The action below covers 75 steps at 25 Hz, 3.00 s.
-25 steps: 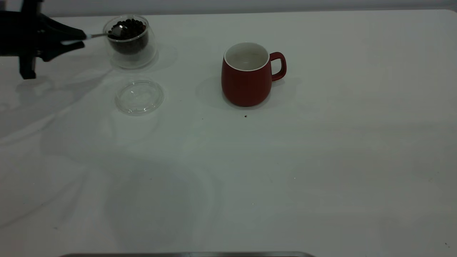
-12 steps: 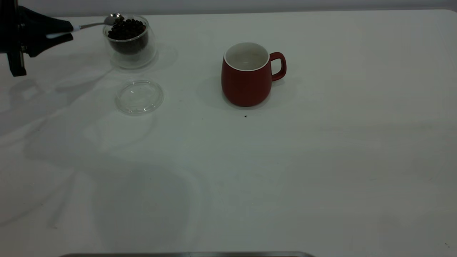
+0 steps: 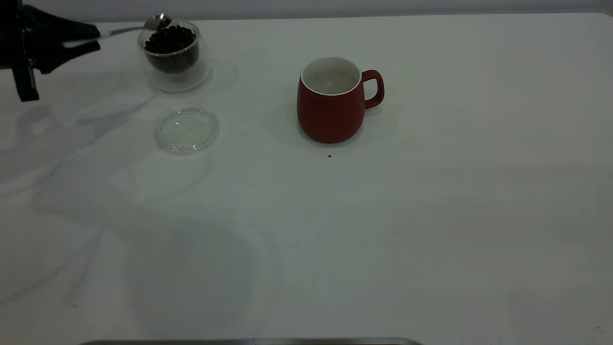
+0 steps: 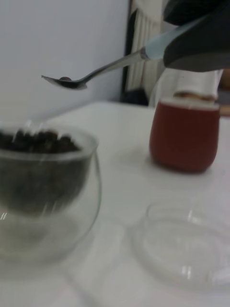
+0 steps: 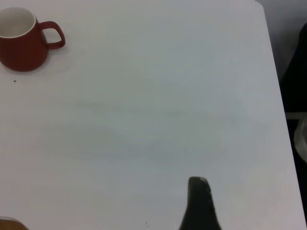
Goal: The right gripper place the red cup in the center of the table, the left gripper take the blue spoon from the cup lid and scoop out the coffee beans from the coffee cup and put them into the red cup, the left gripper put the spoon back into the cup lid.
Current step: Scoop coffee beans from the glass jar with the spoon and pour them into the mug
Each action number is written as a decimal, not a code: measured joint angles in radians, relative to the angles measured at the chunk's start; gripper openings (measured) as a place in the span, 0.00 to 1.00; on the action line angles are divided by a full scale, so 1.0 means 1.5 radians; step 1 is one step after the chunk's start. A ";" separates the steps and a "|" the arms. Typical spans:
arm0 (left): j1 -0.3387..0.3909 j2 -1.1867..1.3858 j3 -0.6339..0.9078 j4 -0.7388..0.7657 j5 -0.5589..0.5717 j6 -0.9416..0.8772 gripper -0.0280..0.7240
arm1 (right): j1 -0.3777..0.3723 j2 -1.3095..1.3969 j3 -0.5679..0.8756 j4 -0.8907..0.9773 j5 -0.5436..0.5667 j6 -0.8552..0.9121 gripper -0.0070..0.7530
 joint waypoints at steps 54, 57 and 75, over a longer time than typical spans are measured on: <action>-0.316 0.000 0.000 -0.051 -0.104 0.249 0.19 | 0.000 0.000 0.000 0.000 0.000 0.000 0.79; -0.316 0.000 0.000 -0.051 -0.107 0.348 0.19 | 0.000 0.000 0.000 0.000 0.000 0.000 0.79; -0.264 0.000 0.000 0.007 -0.098 0.287 0.19 | 0.000 0.000 0.000 0.000 0.000 0.000 0.79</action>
